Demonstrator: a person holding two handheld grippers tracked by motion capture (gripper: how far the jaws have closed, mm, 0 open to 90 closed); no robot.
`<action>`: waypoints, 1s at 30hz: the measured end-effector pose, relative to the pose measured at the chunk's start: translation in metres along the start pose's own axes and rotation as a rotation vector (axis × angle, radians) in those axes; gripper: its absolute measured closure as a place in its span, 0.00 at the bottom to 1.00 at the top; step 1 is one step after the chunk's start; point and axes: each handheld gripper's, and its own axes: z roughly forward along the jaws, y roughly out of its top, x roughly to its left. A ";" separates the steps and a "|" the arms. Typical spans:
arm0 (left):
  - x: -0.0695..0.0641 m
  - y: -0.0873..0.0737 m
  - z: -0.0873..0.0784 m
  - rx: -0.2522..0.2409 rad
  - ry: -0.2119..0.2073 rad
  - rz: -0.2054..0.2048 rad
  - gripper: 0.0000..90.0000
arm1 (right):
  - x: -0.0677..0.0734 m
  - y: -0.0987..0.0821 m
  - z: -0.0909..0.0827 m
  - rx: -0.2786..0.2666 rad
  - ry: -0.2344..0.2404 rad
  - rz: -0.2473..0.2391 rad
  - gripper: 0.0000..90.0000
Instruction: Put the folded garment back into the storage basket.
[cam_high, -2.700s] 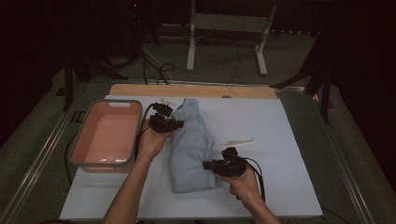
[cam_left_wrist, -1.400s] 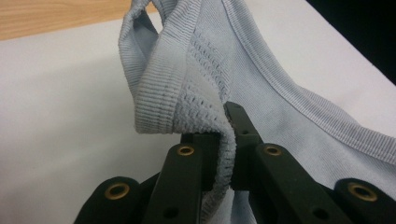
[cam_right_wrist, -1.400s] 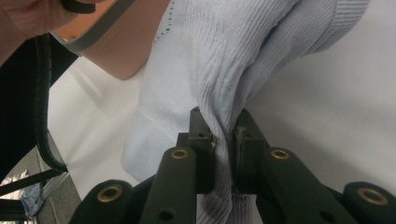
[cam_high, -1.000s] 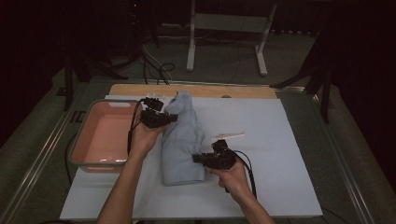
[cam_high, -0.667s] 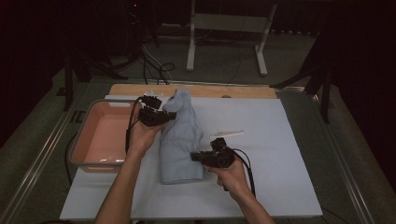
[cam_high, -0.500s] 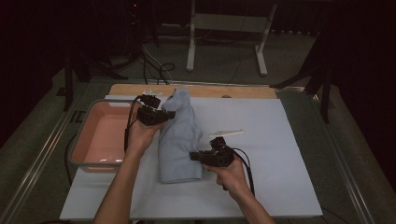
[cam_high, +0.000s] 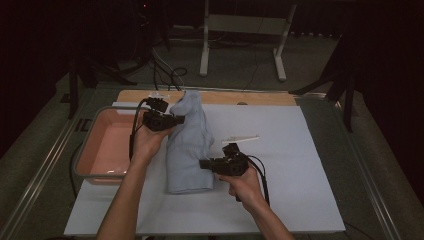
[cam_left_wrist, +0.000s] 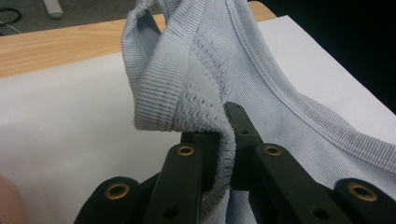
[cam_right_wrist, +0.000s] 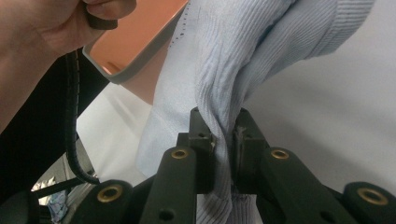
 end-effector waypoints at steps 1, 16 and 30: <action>0.000 0.000 0.000 0.000 0.000 0.000 0.95 | 0.000 0.000 0.000 0.000 0.000 0.000 0.90; 0.007 0.002 -0.008 -0.011 0.007 -0.011 0.95 | 0.005 0.007 0.007 0.000 0.008 -0.005 0.90; 0.012 0.005 -0.015 -0.029 0.011 -0.016 0.95 | 0.010 0.018 0.013 -0.009 0.033 0.000 0.90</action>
